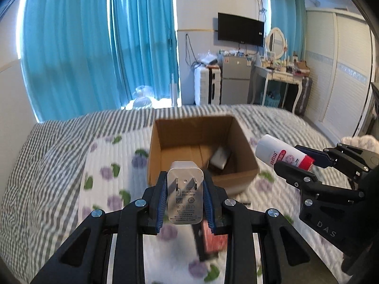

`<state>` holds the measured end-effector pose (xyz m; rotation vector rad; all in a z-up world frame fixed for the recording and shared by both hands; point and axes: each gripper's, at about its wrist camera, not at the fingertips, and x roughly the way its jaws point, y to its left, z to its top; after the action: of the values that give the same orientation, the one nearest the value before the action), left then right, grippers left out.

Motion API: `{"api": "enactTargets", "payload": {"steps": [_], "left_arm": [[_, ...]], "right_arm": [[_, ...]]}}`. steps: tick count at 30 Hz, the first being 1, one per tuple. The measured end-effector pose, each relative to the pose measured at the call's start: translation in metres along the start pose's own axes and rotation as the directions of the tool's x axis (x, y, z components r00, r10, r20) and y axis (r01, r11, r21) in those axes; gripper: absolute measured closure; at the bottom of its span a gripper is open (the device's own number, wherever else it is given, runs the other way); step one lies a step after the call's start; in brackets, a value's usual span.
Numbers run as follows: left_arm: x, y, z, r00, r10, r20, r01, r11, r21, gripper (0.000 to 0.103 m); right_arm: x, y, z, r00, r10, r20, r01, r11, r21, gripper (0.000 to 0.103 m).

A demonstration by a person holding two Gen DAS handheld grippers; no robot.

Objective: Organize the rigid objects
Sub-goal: 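Lower both held items into the box and open both tools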

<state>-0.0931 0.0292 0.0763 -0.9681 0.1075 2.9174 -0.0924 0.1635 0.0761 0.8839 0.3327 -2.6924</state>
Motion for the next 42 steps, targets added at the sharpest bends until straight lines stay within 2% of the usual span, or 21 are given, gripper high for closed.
{"api": "enactTargets", "payload": {"steps": [6,10,16,21,24,28,30,32,33,34,35,42], "left_arm": [[0.048,-0.001,0.045,1.0,0.007,0.024,-0.008,0.999,0.034,0.074],[0.092,0.002,0.058,1.0,0.006,0.003,-0.006,1.0,0.025,0.074],[0.155,-0.003,0.056,0.998,-0.001,-0.07,0.004,0.999,0.036,0.074],[0.203,-0.008,0.042,0.991,0.033,-0.129,-0.027,0.999,0.044,0.074],[0.218,-0.009,0.037,0.987,0.02,-0.161,-0.014,0.999,0.035,0.074],[0.218,-0.001,0.035,0.983,-0.047,-0.176,0.041,0.999,-0.036,0.072],[0.219,0.001,0.036,0.981,-0.05,-0.187,0.042,0.998,-0.048,0.072],[0.211,0.003,0.037,0.988,-0.023,-0.152,0.018,0.999,-0.034,0.07],[0.207,0.002,0.039,0.99,-0.015,-0.142,0.012,1.0,-0.025,0.064],[0.2,0.002,0.041,0.991,-0.017,-0.134,0.014,1.0,-0.021,0.051],[0.196,0.005,0.043,0.992,-0.015,-0.125,0.012,1.0,-0.023,0.048],[0.158,0.031,0.056,0.998,-0.005,-0.061,0.003,1.0,-0.031,0.047]], "right_arm": [[0.026,-0.018,0.038,0.999,-0.007,0.043,0.006,1.0,0.017,0.067],[0.06,-0.031,0.052,0.999,0.001,0.045,-0.002,1.0,0.028,0.067],[0.112,-0.046,0.056,1.0,0.011,0.007,-0.011,0.999,0.035,0.067],[0.15,-0.058,0.049,0.999,0.029,-0.029,-0.028,0.999,0.04,0.067],[0.167,-0.064,0.047,0.999,0.029,-0.044,-0.027,0.999,0.03,0.067],[0.18,-0.068,0.039,0.997,0.047,-0.058,-0.044,0.998,0.04,0.067],[0.181,-0.068,0.034,0.997,0.05,-0.065,-0.047,0.998,0.043,0.067],[0.179,-0.068,0.032,0.996,0.052,-0.068,-0.048,0.997,0.053,0.067],[0.175,-0.068,0.03,0.996,0.051,-0.068,-0.047,0.997,0.054,0.067],[0.173,-0.068,0.031,0.997,0.047,-0.067,-0.043,0.997,0.056,0.067],[0.17,-0.068,0.032,0.997,0.043,-0.065,-0.04,0.998,0.056,0.067],[0.16,-0.053,0.053,0.998,0.04,-0.053,-0.037,0.997,0.061,0.067]]}}
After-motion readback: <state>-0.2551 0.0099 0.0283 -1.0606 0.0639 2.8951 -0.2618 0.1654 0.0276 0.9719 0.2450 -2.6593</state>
